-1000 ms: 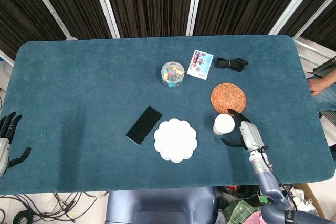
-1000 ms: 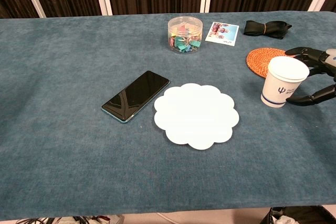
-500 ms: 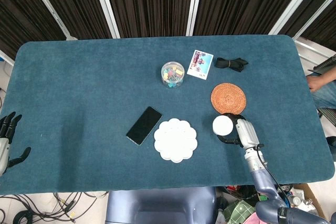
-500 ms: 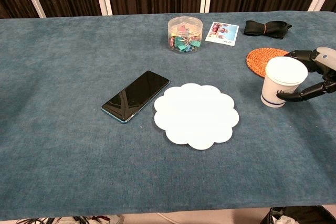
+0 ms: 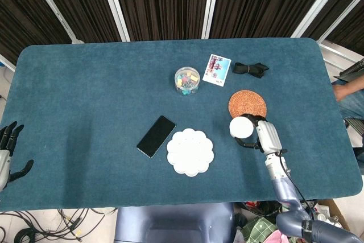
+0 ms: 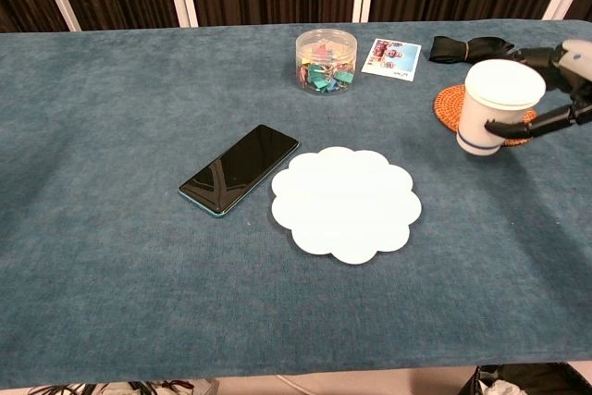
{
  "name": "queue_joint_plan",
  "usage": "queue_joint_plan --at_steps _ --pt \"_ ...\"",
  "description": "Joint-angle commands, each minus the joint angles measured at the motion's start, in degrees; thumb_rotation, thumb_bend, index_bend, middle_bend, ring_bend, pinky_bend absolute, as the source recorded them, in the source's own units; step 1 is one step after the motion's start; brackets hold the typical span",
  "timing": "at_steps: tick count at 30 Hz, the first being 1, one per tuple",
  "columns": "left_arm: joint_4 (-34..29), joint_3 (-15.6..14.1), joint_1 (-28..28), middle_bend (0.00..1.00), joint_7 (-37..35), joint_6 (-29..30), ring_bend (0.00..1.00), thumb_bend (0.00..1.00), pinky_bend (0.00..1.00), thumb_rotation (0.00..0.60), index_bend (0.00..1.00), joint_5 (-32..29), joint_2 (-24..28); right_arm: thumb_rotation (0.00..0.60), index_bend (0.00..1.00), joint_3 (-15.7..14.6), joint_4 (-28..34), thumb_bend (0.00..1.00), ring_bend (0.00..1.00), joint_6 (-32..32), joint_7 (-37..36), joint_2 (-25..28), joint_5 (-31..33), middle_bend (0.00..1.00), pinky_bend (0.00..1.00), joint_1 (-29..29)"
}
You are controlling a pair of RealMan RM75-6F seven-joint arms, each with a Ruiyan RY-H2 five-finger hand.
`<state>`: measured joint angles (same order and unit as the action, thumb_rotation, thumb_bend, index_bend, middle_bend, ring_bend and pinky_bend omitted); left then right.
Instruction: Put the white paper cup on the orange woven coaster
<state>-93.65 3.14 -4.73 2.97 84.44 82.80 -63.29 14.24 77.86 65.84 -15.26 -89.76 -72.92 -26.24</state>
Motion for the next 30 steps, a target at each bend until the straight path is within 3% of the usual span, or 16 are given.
queue_joint_plan --at_steps 1,8,16,25,28,30 --pt "0.0 0.0 0.0 0.0 0.0 0.0 0.0 0.28 0.0 0.6 0.0 0.0 0.0 0.6 0.38 2.0 0.6 0.24 0.36 -2.5 2.5 1.1 2.2 0.36 0.2 -2.0" --pt "-0.1 0.0 0.0 0.0 -0.1 0.0 0.0 0.28 0.0 0.6 0.0 -0.1 0.1 0.6 0.39 6.6 -1.2 0.24 0.35 -8.1 4.3 1.8 8.8 0.35 0.2 -5.9" --pt "0.0 -0.1 0.0 0.0 0.3 -0.2 0.0 0.28 0.0 0.6 0.0 0.0 0.0 0.6 0.39 9.8 -7.3 0.24 0.34 -12.5 9.0 0.2 16.1 0.35 0.2 -10.2" --pt "0.1 0.0 0.0 0.0 0.5 -0.1 0.0 0.28 0.0 0.6 0.0 0.0 0.0 0.6 0.39 10.0 -12.7 0.23 0.34 -15.5 7.8 -2.1 19.4 0.34 0.2 -11.5" --pt "0.1 0.0 0.0 0.0 0.6 0.0 0.0 0.28 0.0 0.6 0.0 0.0 0.0 0.6 0.32 9.6 -14.4 0.17 0.3 -16.4 7.1 -3.0 19.5 0.27 0.19 -11.7" --pt "0.1 0.0 0.0 0.0 0.5 0.0 0.0 0.28 0.0 0.6 0.0 0.0 0.0 0.6 0.2 9.3 -15.3 0.12 0.22 -17.1 6.6 -3.5 19.5 0.17 0.16 -11.8"
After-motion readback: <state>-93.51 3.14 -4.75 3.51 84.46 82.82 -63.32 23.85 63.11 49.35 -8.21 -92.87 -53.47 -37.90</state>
